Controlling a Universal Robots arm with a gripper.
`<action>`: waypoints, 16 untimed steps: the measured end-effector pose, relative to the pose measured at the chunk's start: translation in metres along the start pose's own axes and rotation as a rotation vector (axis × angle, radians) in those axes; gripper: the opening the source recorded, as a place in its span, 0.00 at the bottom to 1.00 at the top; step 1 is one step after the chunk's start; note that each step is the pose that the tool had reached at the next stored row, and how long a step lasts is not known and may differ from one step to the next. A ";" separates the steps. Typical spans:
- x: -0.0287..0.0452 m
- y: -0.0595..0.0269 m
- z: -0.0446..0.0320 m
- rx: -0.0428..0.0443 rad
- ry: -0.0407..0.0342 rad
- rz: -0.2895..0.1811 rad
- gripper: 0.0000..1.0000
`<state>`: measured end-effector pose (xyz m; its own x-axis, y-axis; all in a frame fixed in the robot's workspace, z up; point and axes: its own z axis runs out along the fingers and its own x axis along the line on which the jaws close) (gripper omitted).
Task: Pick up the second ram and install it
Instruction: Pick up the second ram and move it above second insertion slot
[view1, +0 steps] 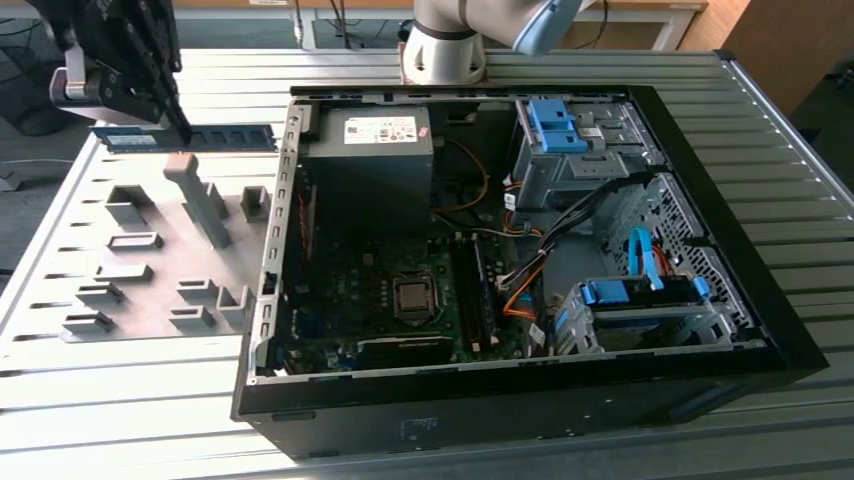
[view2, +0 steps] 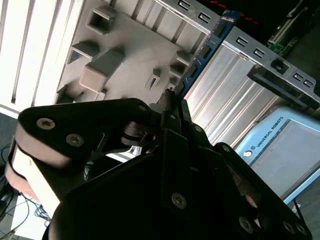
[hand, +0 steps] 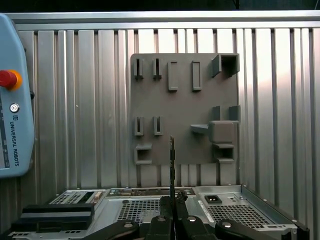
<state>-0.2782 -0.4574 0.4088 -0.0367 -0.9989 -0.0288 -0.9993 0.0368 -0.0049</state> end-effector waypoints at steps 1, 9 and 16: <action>-0.0001 -0.0018 0.0000 0.0000 0.0000 0.000 0.14; -0.0007 -0.0184 0.0003 0.0000 0.0000 0.000 0.14; -0.0013 -0.0346 0.0007 0.0000 -0.0001 0.000 0.14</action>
<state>-0.2437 -0.4574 0.4082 -0.0367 -0.9989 -0.0288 -0.9993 0.0369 -0.0049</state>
